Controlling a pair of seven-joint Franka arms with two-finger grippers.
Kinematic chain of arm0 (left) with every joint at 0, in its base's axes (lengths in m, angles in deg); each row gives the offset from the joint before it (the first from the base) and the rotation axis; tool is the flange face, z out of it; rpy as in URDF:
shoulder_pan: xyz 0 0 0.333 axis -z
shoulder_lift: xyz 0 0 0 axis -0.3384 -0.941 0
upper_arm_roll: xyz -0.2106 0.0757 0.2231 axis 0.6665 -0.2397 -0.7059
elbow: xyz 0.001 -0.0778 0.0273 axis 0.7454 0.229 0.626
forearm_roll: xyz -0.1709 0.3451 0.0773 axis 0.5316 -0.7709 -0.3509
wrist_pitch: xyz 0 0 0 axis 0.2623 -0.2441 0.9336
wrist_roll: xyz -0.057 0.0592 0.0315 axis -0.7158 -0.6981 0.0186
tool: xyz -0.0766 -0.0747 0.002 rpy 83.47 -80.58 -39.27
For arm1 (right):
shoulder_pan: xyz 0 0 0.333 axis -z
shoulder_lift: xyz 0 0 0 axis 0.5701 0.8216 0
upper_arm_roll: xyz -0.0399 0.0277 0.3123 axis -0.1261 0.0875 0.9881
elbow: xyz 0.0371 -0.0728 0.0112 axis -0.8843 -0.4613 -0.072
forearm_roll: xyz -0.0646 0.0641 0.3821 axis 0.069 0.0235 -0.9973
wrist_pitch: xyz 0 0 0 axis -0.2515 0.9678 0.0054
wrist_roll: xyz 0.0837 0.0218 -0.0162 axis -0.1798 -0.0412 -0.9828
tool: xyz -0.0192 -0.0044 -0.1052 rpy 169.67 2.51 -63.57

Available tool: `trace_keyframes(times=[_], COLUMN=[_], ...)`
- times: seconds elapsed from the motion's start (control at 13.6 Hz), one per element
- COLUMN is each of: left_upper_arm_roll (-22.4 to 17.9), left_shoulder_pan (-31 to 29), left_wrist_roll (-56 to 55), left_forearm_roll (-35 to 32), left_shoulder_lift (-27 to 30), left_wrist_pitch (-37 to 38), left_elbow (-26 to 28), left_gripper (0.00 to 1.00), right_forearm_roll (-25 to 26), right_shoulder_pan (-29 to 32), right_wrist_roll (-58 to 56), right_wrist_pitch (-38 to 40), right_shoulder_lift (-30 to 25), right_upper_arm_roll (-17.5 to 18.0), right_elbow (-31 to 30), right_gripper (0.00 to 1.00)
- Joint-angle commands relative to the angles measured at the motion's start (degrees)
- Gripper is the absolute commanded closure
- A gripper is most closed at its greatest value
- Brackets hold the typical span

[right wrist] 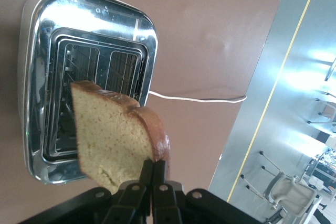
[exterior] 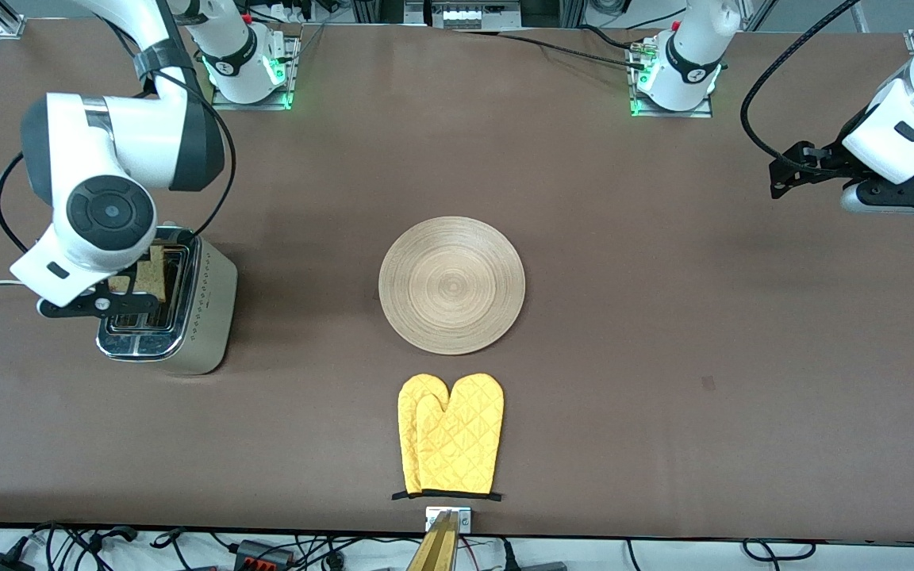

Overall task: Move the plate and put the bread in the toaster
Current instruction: 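Lower the bread slice into the toaster slot with the right gripper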

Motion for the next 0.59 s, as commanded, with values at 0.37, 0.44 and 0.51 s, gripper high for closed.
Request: trace_keyframes(times=[0.37, 0.44, 0.51], left_upper_arm_roll=[-0.02, 0.07, -0.02], left_shoulder_pan=[-0.2, -0.2, -0.2], left_wrist_roll=[-0.14, -0.14, -0.14], left_forearm_roll=[0.47, 0.47, 0.47], left_shoulder_lift=[0.32, 0.24, 0.32], left_wrist_pitch=[0.72, 0.72, 0.72], left_elbow=[-0.52, -0.52, -0.52], left_gripper=[0.0, 0.0, 0.0], right_forearm_roll=[1.43, 1.43, 1.43], right_shoulder_pan=[0.05, 0.05, 0.05], right_wrist_roll=[0.87, 1.22, 1.92], right_wrist_pitch=[-6.19, -6.81, -7.25], right_shoulder_lift=[2.32, 2.68, 2.68], right_upper_arm_roll=[0.1, 0.1, 0.1], right_elbow=[0.13, 0.13, 0.13], right_gripper=[1.0, 1.0, 1.0])
